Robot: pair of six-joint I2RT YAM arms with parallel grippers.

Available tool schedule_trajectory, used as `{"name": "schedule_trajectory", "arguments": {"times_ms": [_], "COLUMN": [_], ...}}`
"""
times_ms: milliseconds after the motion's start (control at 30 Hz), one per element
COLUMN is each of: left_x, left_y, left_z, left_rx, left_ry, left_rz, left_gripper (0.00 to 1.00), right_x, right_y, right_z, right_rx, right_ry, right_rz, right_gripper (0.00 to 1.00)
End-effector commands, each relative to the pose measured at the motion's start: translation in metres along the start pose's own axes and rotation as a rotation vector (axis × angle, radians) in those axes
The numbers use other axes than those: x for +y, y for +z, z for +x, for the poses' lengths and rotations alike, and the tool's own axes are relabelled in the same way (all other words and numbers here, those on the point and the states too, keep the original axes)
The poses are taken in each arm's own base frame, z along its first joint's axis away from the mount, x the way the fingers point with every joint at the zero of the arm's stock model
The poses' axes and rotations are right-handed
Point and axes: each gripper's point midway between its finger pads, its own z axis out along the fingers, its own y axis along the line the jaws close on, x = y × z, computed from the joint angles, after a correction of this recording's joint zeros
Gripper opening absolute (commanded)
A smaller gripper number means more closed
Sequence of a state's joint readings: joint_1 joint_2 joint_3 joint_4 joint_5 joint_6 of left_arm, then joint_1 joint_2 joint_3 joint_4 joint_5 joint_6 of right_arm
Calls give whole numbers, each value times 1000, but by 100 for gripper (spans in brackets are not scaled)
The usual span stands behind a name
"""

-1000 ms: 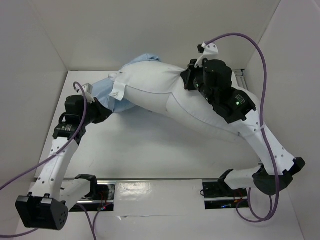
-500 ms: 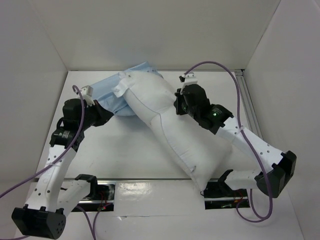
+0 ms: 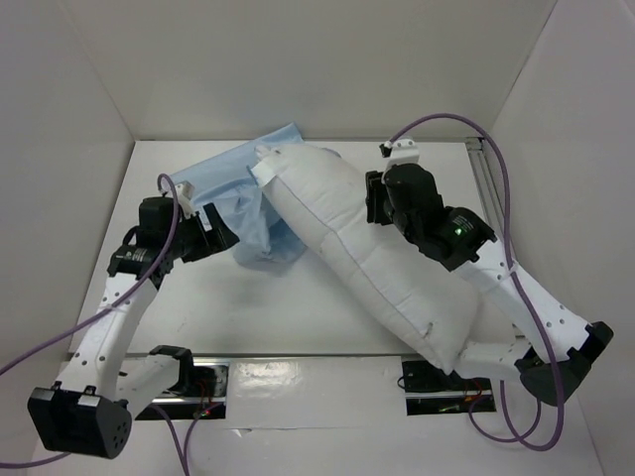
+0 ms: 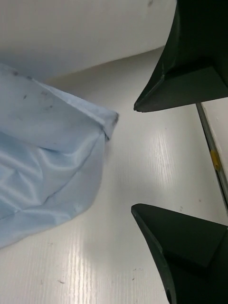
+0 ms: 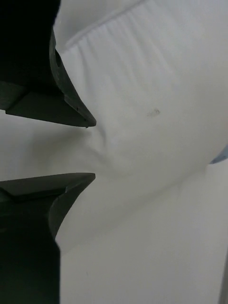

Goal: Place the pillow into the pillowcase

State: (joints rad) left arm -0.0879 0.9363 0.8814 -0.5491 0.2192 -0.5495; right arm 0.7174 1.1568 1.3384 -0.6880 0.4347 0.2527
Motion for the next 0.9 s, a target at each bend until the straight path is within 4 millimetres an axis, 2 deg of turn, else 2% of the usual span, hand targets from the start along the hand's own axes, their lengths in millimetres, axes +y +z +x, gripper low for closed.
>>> {"name": "schedule_trajectory", "arguments": {"times_ms": [0, 33, 67, 100, 133, 167, 200, 233, 267, 333, 367, 400, 433, 467, 500, 533, 633, 733, 800, 833, 867], "left_x": [-8, -6, -4, -1, 7, 7, 15, 22, 29, 46, 51, 57, 75, 74, 87, 85, 89, 91, 97, 97, 100], "left_y": [-2, 6, 11, 17, 22, 26, 42, 50, 68, 88, 97, 108, 131, 141, 157, 164, 182, 209, 228, 234, 239], "left_z": [-26, -32, -35, -40, -47, -57, -55, -58, -58, -61, -71, -69, -59, -69, -60, -71, -73, -74, -71, -70, -69], "left_rx": [-46, -37, -32, -39, -53, -68, -34, -35, -3, 12, 9, 40, 106, 101, 148, 136, 151, 178, 205, 215, 222], "left_ry": [4, -1, -33, -45, -61, -77, -117, -139, -173, -214, -235, -262, -293, -292, -325, -323, -317, -316, -313, -317, -318], "left_rz": [-12, -37, -58, -79, -132, -153, -194, -235, -272, -351, -365, -378, -410, -407, -436, -428, -425, -404, -402, -393, -397], "left_gripper": [92, 92, 92, 88, 88, 87, 87, 87, 87, 87, 88, 88, 88, 90, 90, 90, 93, 94, 94, 94, 94], "right_x": [-8, -2, 5, 13, 17, 26, 32, 39, 51, 72, 81, 92, 97, 104, 110, 111, 106, 88, 80, 70, 66], "right_y": [-11, -8, -10, -8, -6, -1, 0, -2, 1, 1, 5, 4, 9, 10, 6, 8, 6, -1, -8, -10, -10], "right_z": [-44, -44, -53, -54, -52, -48, -44, -43, -33, -13, -1, 17, 32, 43, 61, 74, 107, 128, 132, 146, 150], "right_rx": [-110, -99, -115, -105, -91, -65, -43, -39, -9, 47, 82, 127, 169, 195, 231, 261, 337, 390, 396, 428, 428], "right_ry": [4, -10, 0, -3, -8, -22, -29, -36, -42, -68, -77, -113, -125, -124, -151, -159, -157, -102, -26, -18, 6], "right_rz": [45, 20, -14, -55, -67, -89, -118, -144, -180, -266, -287, -309, -302, -308, -313, -299, -245, -177, -138, -99, -77], "right_gripper": [54, 66, 72, 78, 81, 83, 85, 86, 86, 86, 88, 89, 91, 92, 94, 94, 95, 95, 97, 99, 99]}}
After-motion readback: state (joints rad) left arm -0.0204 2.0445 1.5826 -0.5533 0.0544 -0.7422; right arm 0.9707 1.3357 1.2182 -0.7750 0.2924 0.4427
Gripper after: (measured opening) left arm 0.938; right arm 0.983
